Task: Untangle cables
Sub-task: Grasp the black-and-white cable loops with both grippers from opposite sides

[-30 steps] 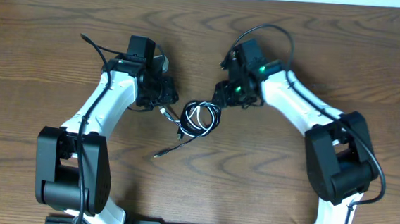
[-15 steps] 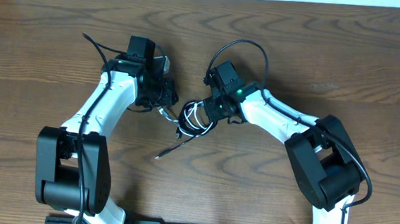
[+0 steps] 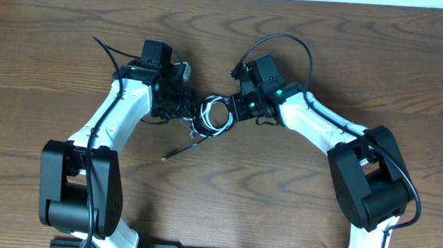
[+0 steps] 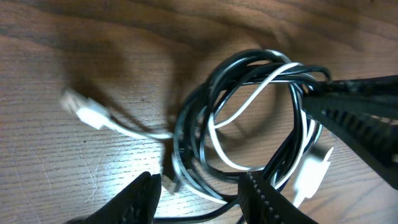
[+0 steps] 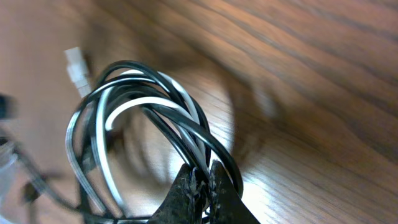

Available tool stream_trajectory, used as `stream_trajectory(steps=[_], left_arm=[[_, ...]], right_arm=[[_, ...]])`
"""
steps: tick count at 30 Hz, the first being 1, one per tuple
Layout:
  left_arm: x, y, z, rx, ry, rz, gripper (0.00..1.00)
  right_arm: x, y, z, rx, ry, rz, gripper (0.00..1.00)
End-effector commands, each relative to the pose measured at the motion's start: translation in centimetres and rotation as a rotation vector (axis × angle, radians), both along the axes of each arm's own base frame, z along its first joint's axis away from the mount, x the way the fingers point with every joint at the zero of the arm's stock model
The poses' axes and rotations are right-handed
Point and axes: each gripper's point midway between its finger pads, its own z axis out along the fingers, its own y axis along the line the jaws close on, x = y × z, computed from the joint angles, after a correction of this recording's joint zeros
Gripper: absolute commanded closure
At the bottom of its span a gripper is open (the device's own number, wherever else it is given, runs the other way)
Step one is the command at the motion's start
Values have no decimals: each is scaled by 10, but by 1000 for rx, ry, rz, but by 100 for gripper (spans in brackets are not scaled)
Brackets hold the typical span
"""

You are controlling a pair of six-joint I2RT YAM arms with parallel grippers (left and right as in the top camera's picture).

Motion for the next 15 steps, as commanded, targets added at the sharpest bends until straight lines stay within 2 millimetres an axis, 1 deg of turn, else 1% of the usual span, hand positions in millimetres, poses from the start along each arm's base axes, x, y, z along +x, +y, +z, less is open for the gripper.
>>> stream_trajectory(steps=[1,3,7,9,12,15], left_arm=[[3,-2,0,-8,-6,-19,54],[3,-2,0,-8,-8,-21,54],[4,-1,-1,1,-17,-28,54],[5,3,-2,22,-18,-22,54],[7,9,-5,60,-23,-12,55],[7,9,-6,62,-22,-11,55]], right_arm=[[-2,18,39,128,-16,67,99],[0,17,40,138,-18,66,99],[1,27,55,233,-36,112,99],[4,29,63,277,-39,119,99],[8,25,64,290,-27,101,99],[5,23,61,279,-6,97,99]])
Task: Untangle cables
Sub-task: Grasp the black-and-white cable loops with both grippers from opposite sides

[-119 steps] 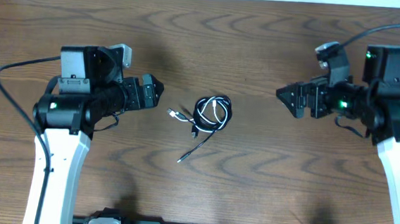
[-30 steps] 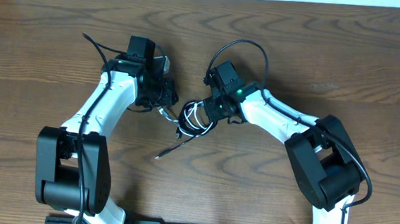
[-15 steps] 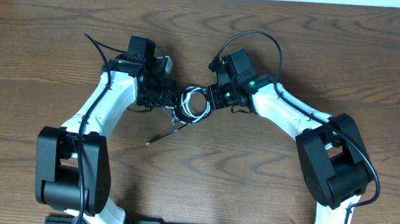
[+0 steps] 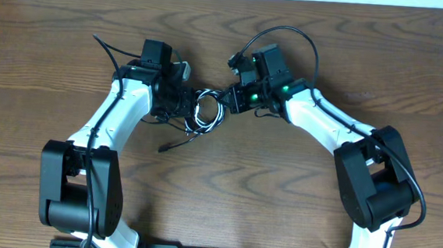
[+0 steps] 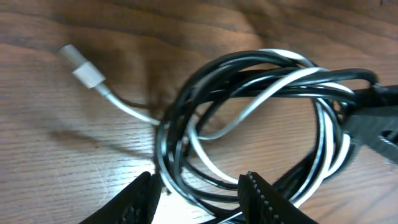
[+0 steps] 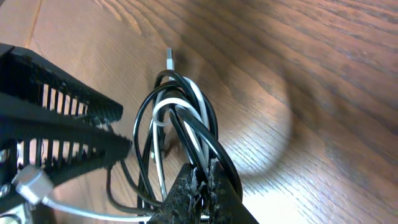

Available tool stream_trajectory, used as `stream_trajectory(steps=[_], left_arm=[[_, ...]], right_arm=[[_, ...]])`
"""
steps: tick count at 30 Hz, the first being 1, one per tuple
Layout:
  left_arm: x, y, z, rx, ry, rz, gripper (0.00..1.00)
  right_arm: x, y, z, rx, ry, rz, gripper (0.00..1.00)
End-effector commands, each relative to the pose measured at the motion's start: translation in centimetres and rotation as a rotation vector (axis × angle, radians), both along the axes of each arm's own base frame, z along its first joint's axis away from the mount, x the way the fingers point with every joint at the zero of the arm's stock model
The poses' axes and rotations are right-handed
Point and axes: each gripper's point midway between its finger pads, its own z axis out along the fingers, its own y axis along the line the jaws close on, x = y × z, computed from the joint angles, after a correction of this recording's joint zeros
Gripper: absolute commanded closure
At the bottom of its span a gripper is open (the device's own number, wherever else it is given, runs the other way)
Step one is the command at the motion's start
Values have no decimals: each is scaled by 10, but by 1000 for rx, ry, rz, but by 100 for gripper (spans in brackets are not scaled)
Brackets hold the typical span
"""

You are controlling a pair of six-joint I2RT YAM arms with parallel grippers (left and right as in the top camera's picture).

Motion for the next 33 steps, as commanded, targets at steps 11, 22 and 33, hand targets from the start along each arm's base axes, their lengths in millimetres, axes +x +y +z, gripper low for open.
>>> stream_trajectory(steps=[11,22,33], left_arm=[[4,4,-25,25,46,35,54],[5,4,-39,30,62,12,51],[6,4,-62,34,97,12,87]], right_arm=[[0,4,26,58,-9,17,99],[-2,-15,4,-66,36,-50,82],[-10,-24,-7,-124,86,-67,74]])
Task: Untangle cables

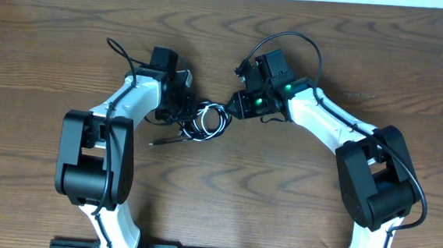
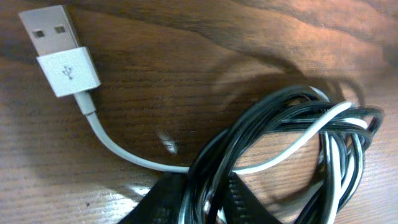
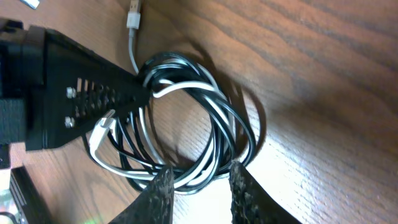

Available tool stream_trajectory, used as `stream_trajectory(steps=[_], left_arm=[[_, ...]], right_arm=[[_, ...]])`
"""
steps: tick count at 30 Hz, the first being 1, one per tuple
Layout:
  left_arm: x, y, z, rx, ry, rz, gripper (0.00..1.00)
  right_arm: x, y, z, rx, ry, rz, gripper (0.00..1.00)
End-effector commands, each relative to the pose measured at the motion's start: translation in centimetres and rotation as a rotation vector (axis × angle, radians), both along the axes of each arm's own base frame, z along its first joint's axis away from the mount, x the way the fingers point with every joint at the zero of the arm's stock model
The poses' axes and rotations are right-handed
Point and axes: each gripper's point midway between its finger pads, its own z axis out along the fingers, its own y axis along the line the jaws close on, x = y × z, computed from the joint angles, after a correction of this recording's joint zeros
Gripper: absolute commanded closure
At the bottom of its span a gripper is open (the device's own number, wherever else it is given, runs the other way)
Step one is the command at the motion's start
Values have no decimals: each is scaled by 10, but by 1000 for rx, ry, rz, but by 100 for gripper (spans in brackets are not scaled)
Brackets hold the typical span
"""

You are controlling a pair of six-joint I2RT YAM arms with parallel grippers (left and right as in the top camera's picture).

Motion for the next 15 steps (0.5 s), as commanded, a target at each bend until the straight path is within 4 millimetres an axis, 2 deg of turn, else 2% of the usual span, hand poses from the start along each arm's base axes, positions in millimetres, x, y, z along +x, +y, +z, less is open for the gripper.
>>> stream_trajectory(steps=[1,4,8,12,15], left_arm=[[1,2,1,9,-4,-4,92],[4,1,13,-1,-37,-26,92],[8,-8,41,-101,-110,-82,93],[20,-10,74,-217,-207,-84,93],[26,-8,87,-290,-255,-90,93]], right_arm=[[5,-4,14,-23,-34,-22,73],[4,-9,10,-53,-24,-34,73],[8,-12,12,-34,-19,-40,71],[14,-5,32,115,-11,-12,69],[25,-11,41,176,21,-64,68]])
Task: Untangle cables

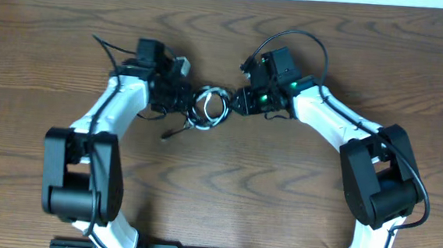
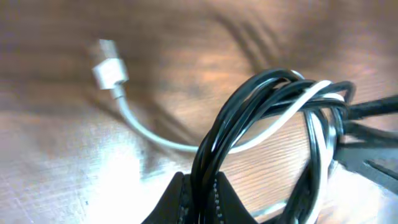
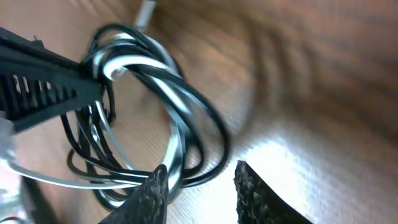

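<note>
A tangled coil of black and white cable (image 1: pixel 209 107) sits mid-table between both arms. My left gripper (image 1: pixel 188 103) is shut on the coil's left side; in its wrist view the black strands (image 2: pixel 273 118) run down between the closed fingers (image 2: pixel 198 186). The white cable's USB plug (image 2: pixel 109 71) trails off to the left over the wood. My right gripper (image 1: pixel 237 103) stands open at the coil's right edge; in its wrist view (image 3: pixel 199 180) the loops (image 3: pixel 143 106) reach its left finger, and nothing is clamped.
A black plug end (image 1: pixel 166 136) of the cable lies on the wooden table (image 1: pixel 295 192) below and to the left of the coil. The table's far edge runs along the top of the view.
My left gripper stays shut on the coil, which sits slightly farther up the table and looks raised off the wood. The left arm has shifted its pose. My right gripper is still open beside the coil.
First my right gripper was shut on the coil while the left stood open beside it. The coil then sat nearer the left fingers. Later the left gripper was shut on the coil and the right had let go. Now the left alone holds it.
</note>
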Available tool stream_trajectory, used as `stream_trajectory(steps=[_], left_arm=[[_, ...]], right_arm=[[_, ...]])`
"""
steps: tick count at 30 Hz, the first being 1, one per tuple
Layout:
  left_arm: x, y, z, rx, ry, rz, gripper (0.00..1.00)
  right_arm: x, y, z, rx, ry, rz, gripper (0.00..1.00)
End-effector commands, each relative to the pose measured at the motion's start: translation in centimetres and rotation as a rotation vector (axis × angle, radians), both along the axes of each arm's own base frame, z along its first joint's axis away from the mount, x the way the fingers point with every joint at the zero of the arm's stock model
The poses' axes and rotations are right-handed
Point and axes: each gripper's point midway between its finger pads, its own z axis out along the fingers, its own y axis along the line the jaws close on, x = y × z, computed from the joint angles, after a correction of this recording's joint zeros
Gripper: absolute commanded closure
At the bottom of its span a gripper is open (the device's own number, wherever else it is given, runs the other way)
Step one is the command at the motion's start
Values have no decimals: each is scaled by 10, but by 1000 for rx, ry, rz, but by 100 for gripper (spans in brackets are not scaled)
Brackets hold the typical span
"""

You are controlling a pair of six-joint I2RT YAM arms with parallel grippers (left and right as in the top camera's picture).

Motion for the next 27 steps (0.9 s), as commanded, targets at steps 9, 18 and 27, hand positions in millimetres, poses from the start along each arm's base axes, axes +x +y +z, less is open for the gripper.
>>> stream_trajectory(steps=[9,18,27], left_arm=[[-3,-21,61,-345,-209,-248,92],[-3,-22,61,-350,-210,-252,93],[-3,-22,61,-349,-210,-252,93]], right_arm=[[20,-10,69,335,-2,46,67],[11,-4,98,489,-5,153,68],[7,1,98,487,-5,164,70]])
